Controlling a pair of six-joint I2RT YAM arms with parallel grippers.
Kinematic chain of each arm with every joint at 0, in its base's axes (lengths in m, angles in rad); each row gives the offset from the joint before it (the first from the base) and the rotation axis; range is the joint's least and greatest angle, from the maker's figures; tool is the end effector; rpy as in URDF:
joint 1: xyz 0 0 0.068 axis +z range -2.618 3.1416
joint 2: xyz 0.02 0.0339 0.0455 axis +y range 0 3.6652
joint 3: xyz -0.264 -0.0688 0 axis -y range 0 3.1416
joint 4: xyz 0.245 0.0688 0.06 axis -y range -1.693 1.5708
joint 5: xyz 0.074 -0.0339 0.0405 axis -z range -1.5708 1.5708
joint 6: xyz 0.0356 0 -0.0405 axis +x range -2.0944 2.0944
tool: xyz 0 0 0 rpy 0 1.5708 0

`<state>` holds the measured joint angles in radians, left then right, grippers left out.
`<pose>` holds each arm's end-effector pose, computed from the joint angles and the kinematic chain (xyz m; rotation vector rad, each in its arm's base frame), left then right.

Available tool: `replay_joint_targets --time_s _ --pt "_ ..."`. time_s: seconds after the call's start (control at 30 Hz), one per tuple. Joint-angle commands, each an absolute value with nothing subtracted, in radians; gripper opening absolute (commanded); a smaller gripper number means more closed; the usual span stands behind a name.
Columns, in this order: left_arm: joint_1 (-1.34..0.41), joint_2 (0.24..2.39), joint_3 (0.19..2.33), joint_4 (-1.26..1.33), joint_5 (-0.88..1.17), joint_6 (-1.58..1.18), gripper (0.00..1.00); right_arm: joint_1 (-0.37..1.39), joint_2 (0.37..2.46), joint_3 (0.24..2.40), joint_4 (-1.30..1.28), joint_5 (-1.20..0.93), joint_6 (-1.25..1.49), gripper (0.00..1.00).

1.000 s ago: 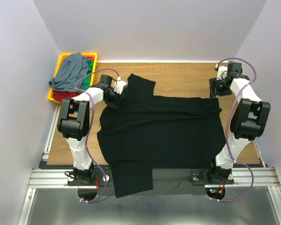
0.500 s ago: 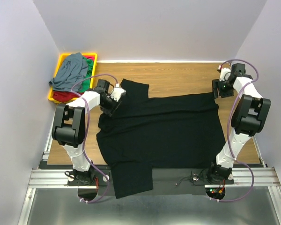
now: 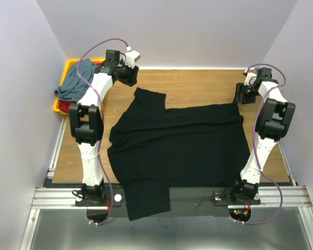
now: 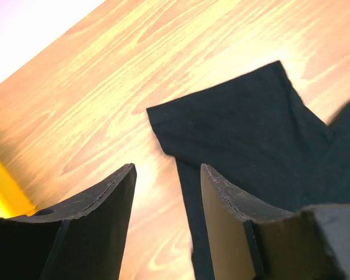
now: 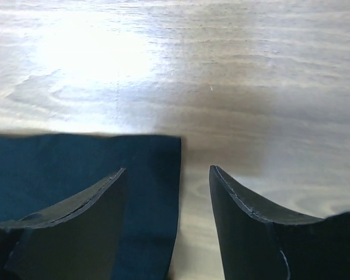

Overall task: Fold and stack the t-shirts
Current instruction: Flatten the tshirt out

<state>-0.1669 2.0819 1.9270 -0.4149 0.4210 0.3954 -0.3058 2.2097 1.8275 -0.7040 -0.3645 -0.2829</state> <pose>0.4809 -0.0958 0.3078 0.8133 1.9371 -0.3128 0.4588 -0.1315 0.1948 -0.0874 2.5651 0.2684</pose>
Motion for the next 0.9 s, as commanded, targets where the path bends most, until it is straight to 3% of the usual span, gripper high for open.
replay_joint_targets --time_s 0.0,0.23,0.4,0.43,0.47,0.53,0.57,0.87 --pt "-0.158 2.154 2.003 -0.41 0.44 0.335 0.6 -0.305 2.259 1.888 -0.704 -0.403 -0.232 0.62" --pt "-0.16 2.252 2.068 -0.362 0.405 0.301 0.61 -0.304 2.327 1.911 -0.703 -0.428 -0.207 0.52" --pt "-0.16 2.338 2.127 -0.359 0.379 0.275 0.64 -0.304 2.349 1.905 -0.703 -0.463 -0.192 0.28" --pt "-0.16 2.347 2.137 -0.359 0.379 0.265 0.64 -0.304 2.345 1.899 -0.703 -0.466 -0.193 0.22" --pt "-0.16 2.358 2.141 -0.356 0.377 0.262 0.65 -0.304 2.344 1.896 -0.704 -0.468 -0.193 0.09" --pt "-0.161 2.379 2.158 -0.35 0.374 0.252 0.65 -0.304 2.341 1.896 -0.703 -0.465 -0.196 0.0" --pt "-0.16 2.385 2.161 -0.347 0.374 0.25 0.72 -0.304 2.336 1.898 -0.703 -0.465 -0.198 0.01" --pt "-0.176 2.465 2.224 -0.333 0.336 0.253 0.73 -0.304 2.33 1.891 -0.703 -0.472 -0.206 0.01"
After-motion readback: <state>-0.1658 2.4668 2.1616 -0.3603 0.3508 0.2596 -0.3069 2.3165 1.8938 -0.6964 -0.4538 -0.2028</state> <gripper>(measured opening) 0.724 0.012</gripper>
